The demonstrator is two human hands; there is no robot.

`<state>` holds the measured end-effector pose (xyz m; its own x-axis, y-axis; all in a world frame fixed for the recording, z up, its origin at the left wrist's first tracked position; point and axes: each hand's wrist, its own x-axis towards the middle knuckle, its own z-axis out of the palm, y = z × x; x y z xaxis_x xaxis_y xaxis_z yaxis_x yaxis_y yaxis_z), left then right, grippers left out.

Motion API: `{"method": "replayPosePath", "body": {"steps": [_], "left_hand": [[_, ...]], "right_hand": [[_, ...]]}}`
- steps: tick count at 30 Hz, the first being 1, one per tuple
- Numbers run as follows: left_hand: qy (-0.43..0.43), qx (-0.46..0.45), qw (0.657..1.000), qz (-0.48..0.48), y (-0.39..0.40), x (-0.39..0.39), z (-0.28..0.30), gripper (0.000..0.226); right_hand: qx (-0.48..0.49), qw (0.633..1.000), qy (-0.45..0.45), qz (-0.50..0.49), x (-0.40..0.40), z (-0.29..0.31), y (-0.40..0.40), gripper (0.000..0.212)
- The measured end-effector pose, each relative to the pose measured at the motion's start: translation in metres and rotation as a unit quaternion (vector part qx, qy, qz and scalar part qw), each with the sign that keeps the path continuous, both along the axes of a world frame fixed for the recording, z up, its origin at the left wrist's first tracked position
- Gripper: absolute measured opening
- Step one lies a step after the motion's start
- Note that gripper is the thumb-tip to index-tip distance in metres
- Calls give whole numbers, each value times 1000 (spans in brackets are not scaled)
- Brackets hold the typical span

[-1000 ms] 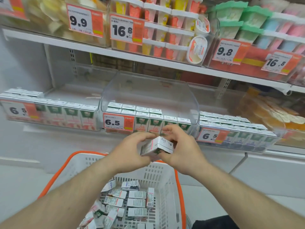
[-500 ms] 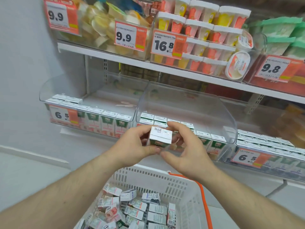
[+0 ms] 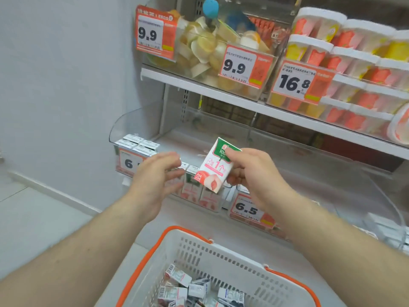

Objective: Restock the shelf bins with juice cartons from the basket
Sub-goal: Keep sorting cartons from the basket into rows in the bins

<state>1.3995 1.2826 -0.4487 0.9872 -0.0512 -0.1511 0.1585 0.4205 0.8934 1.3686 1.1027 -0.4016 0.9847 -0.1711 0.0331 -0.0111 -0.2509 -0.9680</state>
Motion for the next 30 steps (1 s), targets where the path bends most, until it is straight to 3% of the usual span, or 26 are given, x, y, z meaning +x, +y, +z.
{"method": "replayPosePath", "body": {"steps": [3,7,10,13,15,17,21,25,30], "left_hand": [[95,13,993,74,15,19,-7,2],[170,-2,979,108,23,31,-12,5],[200,-20,976,83,21,38,-12,18],[207,-29,976,54,17,49,-19,15],[200,-46,978,39,16,58,-31,38],[193,-59,978,51,16,65,-41,49],[180,-64,979,69,14,72,-51,41],[171,-70,980,77,11,74,-54,36],[170,-70,980,82,8,73,-54,38]], "right_hand": [[-30,999,-23,-13,37,5,14,27],[-217,974,-60,-29,102,4,35,18],[-275,961,30,16,144,-15,49,19],[-291,946,120,82,166,-32,63,15],[-293,937,158,109,172,-38,69,17],[-285,931,190,124,177,-42,72,19],[-147,945,255,144,179,-48,68,8],[-34,942,291,164,181,-49,61,15],[-3,934,313,172,186,-52,56,25]]}}
